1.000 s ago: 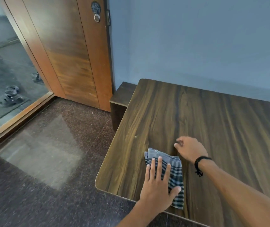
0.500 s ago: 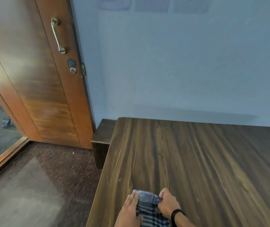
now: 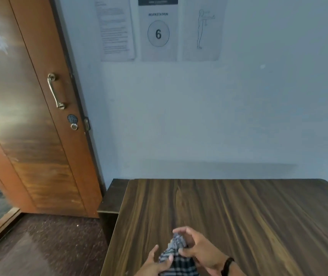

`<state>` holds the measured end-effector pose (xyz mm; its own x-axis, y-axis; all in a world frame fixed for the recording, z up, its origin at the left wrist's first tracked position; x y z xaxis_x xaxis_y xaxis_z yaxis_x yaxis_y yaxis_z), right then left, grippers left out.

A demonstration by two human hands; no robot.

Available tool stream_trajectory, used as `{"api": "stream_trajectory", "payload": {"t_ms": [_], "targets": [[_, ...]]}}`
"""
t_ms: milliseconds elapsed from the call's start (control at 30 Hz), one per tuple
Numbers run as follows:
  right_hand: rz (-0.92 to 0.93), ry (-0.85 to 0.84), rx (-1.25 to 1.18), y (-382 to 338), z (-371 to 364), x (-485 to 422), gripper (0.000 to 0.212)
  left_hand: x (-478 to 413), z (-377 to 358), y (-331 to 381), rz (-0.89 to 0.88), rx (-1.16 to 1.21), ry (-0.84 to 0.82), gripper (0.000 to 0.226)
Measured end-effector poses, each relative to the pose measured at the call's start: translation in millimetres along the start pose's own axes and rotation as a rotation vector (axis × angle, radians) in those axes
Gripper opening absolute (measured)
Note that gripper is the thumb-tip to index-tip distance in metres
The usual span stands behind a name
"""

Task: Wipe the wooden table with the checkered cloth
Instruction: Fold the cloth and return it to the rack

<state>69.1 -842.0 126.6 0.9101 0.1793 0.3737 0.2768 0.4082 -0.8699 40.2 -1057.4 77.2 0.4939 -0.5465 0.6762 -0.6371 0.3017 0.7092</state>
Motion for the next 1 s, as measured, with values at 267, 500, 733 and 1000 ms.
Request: {"api": "stream_trajectory", "payload": {"t_ms": [267, 500, 733, 1000], "targets": [[0.206, 0.468, -0.322, -110, 152, 29, 0.042, 13, -84, 187, -0.390, 0.564, 0.033, 0.072], [0.252, 0.506, -0.373, -154, 236, 63, 0.069, 48, -130, 336, -0.776, 0.398, 0.050, 0.043], [0.362, 0.864, -0.233, -236, 307, 94, 0.040, 76, -156, 423, -1.003, -0.066, 0.123, 0.055], [0.504, 1.117, 0.086, -263, 345, 124, 0.017, 91, -188, 477, -1.177, -0.470, 0.292, 0.007]]}}
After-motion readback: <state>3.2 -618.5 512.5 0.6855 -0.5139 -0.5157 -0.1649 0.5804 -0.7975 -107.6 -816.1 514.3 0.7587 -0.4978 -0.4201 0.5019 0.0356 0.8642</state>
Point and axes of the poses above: each hand's wrist, its own x-axis away from the middle knuckle, its own z-axis out of the back of the hand, y = z × x, the point moved 2 cm from there along -x, towards the middle knuckle, and after that the axes turned 14 degrees about x, right-handed, at the moved point
